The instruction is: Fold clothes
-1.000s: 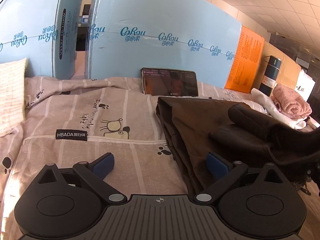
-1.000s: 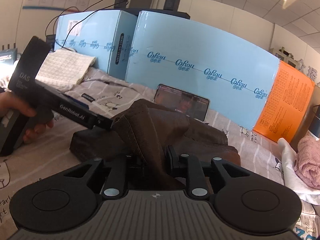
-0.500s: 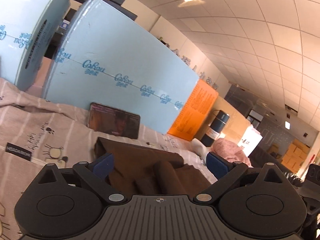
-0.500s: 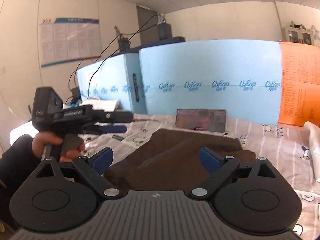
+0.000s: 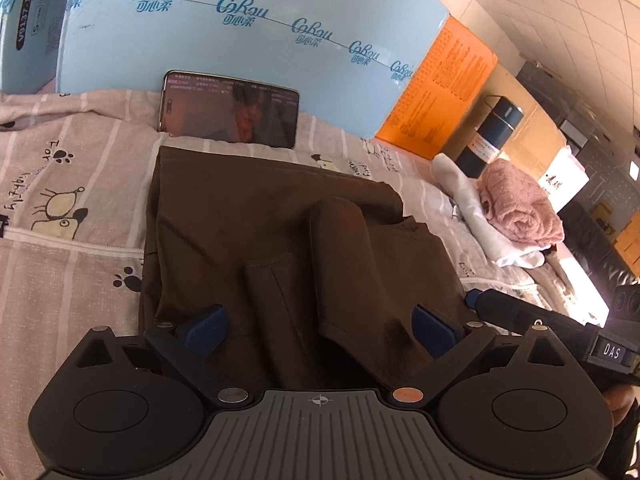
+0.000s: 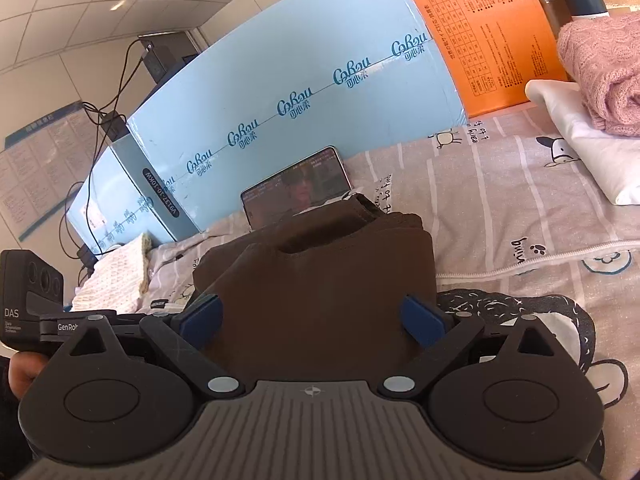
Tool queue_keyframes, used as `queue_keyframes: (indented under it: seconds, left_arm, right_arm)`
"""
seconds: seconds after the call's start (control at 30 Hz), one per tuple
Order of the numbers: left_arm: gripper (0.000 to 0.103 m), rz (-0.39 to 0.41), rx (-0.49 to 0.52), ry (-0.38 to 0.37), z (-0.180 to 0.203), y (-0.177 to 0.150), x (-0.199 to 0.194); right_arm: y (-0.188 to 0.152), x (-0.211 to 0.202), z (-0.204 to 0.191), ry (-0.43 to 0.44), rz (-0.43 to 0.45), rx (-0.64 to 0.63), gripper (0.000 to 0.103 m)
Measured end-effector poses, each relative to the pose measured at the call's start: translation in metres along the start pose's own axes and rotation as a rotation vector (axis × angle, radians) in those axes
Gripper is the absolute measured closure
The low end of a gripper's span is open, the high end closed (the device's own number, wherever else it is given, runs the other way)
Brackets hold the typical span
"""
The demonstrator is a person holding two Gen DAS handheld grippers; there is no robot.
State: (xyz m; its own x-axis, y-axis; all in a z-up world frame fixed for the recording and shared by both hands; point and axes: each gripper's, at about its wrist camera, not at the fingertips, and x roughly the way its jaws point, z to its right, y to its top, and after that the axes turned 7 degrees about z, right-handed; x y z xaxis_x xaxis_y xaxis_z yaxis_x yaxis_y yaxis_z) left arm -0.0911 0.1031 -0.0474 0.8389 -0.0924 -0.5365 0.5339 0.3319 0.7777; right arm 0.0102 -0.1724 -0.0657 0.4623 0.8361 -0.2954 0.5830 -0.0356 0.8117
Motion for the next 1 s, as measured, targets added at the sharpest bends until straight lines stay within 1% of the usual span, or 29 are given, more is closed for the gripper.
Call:
queue_keyframes:
  seconds: [0.03,0.07,0.1,0.13,0.17,0.2,0.23,0.3,0.37,0.4,0.43,0.5,0.53,0.57,0.6,0.63,0.67,0.7,0.73,0.77,0.8,1.0]
  left_arm:
    - [0.006,0.006,0.051,0.009,0.006,-0.002,0.000]
    - [0.016,0.016,0.091,0.016,0.011,-0.005,-0.001]
    - [0.031,0.026,0.129,0.023,0.015,-0.007,-0.002]
    - [0.036,0.046,0.131,0.006,0.015,-0.007,-0.005]
    - [0.047,0.067,0.127,-0.014,0.014,-0.006,-0.007]
    - [0.053,0.089,0.124,-0.035,0.012,-0.006,-0.009]
    - [0.057,0.110,0.120,-0.055,0.011,-0.006,-0.012]
    - [0.069,0.153,0.113,-0.096,0.009,-0.005,-0.017]
    - [0.079,0.196,0.105,-0.136,0.007,-0.004,-0.022]
    - [0.084,0.227,0.132,-0.131,0.010,-0.002,-0.026]
    - [0.084,0.259,0.163,-0.122,0.013,0.000,-0.031]
    - [0.084,0.297,0.269,-0.061,0.022,0.003,-0.036]
    - [0.084,0.297,0.325,-0.021,0.024,0.003,-0.035]
    - [0.081,0.269,0.365,0.030,0.024,0.001,-0.030]
    - [0.074,0.238,0.402,0.082,0.024,-0.002,-0.025]
    - [0.069,0.214,0.410,0.112,0.021,-0.005,-0.020]
    - [0.058,0.197,0.400,0.131,0.016,-0.007,-0.017]
    - [0.046,0.205,0.371,0.139,0.012,-0.008,-0.017]
    - [0.038,0.217,0.340,0.145,0.008,-0.008,-0.019]
    - [0.025,0.234,0.300,0.137,0.004,-0.006,-0.021]
    - [0.020,0.229,0.296,0.158,0.001,-0.006,-0.020]
    - [0.017,0.176,0.311,0.319,-0.015,-0.007,-0.005]
  right_arm:
    - [-0.001,-0.001,0.001,-0.001,0.001,0.004,0.006]
    - [0.000,-0.001,0.002,-0.001,0.003,0.015,0.006]
    - [0.000,-0.002,0.004,-0.004,0.004,0.024,0.006]
    - [0.000,-0.003,0.005,-0.013,0.007,0.033,0.006]
    - [0.001,-0.004,0.008,-0.026,0.011,0.041,0.006]
    - [0.001,-0.004,0.009,-0.034,0.014,0.049,0.006]
    - [0.001,-0.005,0.011,-0.043,0.020,0.061,0.006]
    - [0.002,-0.007,0.016,-0.058,0.028,0.094,0.006]
    - [0.003,-0.007,0.020,-0.065,0.022,0.132,0.006]
    - [0.003,-0.007,0.023,-0.068,0.021,0.149,0.006]
    - [0.003,-0.007,0.025,-0.072,0.021,0.165,0.006]
    - [0.004,-0.008,0.026,-0.088,0.033,0.174,0.006]
    - [0.004,-0.009,0.026,-0.094,0.039,0.173,0.006]
    - [0.004,-0.008,0.027,-0.095,0.038,0.172,0.006]
    - [0.004,-0.008,0.027,-0.096,0.037,0.172,0.006]
    - [0.004,-0.008,0.027,-0.097,0.037,0.171,0.006]
    - [0.004,-0.008,0.027,-0.099,0.036,0.170,0.006]
    - [0.004,-0.007,0.027,-0.101,0.032,0.169,0.006]
    - [0.003,-0.006,0.027,-0.104,0.028,0.169,0.006]
    - [0.003,-0.005,0.027,-0.105,0.022,0.169,0.006]
    - [0.003,-0.004,0.028,-0.105,0.017,0.169,0.006]
    - [0.002,0.000,0.028,-0.111,-0.005,0.167,0.006]
